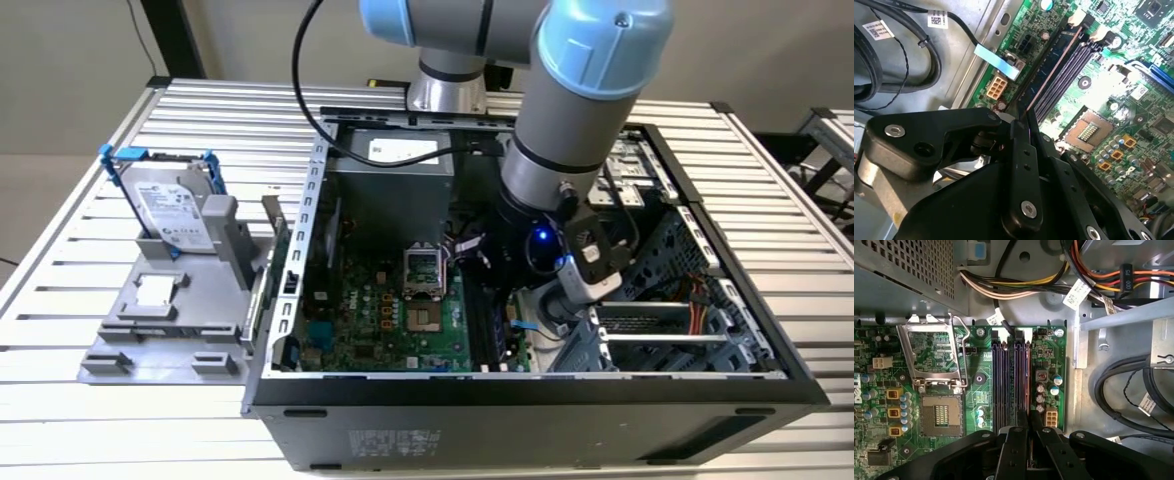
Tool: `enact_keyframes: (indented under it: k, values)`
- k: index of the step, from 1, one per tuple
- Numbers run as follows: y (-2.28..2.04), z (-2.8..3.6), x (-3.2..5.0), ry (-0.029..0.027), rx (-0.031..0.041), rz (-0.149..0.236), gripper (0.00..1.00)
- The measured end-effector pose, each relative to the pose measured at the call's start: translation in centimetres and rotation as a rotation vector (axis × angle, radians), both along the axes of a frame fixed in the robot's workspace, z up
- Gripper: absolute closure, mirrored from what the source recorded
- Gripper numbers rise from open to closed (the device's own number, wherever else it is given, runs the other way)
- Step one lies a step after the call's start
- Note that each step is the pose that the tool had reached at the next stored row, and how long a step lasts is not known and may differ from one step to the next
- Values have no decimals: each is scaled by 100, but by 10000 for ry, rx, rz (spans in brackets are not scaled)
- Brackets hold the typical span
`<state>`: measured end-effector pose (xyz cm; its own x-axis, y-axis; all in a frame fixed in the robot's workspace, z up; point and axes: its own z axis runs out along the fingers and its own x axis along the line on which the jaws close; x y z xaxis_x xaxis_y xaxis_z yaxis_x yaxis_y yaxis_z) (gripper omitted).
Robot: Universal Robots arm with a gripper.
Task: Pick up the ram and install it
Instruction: 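Insert the ram into the slot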
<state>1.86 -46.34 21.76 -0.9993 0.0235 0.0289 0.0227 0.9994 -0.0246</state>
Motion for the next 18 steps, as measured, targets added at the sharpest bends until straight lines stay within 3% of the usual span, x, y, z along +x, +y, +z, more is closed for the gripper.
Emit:
enact_keyframes:
  k: [13,14,16,18]
  values:
    - [0,-43,12,11,-23,0,100]
    - [-1,-42,11,14,-27,-1,0]
    - [0,-41,12,19,-19,-3,0]
    - [0,43,12,20,-18,-51,0]
